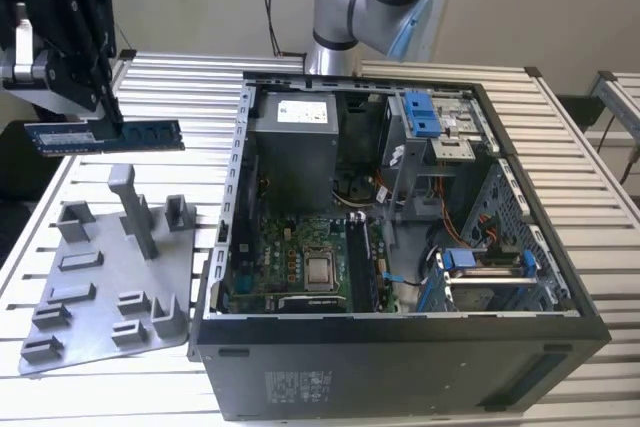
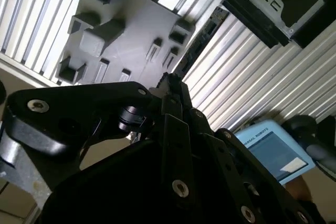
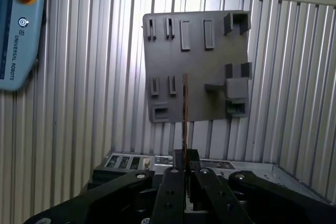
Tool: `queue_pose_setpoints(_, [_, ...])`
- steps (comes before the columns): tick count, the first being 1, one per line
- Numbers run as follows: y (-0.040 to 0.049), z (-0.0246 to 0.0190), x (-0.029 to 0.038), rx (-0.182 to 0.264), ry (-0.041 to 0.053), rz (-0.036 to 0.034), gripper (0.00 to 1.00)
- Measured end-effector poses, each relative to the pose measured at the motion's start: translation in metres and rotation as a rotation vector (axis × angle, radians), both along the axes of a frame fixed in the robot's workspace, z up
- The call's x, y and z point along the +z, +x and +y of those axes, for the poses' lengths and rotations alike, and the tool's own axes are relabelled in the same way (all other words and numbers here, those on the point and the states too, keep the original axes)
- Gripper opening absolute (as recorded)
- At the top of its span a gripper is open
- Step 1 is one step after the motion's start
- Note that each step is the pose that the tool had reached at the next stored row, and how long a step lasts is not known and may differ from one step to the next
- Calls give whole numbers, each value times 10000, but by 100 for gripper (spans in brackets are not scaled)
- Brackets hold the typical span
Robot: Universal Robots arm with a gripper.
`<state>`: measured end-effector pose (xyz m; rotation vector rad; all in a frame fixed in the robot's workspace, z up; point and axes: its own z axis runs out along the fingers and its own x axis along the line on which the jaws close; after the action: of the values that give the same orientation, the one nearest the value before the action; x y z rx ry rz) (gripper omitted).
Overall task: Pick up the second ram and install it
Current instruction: 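Pick up the second ram and move it above second insertion slot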
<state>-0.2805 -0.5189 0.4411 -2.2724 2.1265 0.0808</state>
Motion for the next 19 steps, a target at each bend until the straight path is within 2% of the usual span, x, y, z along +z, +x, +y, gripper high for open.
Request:
queue_pose_setpoints(7, [315,0,-1,0,1,5,14])
queue_pose_setpoints(13, [528,0,-6,-24,6,5,14])
queue_pose_setpoints(19, [800,0,-7,-24,5,5,14])
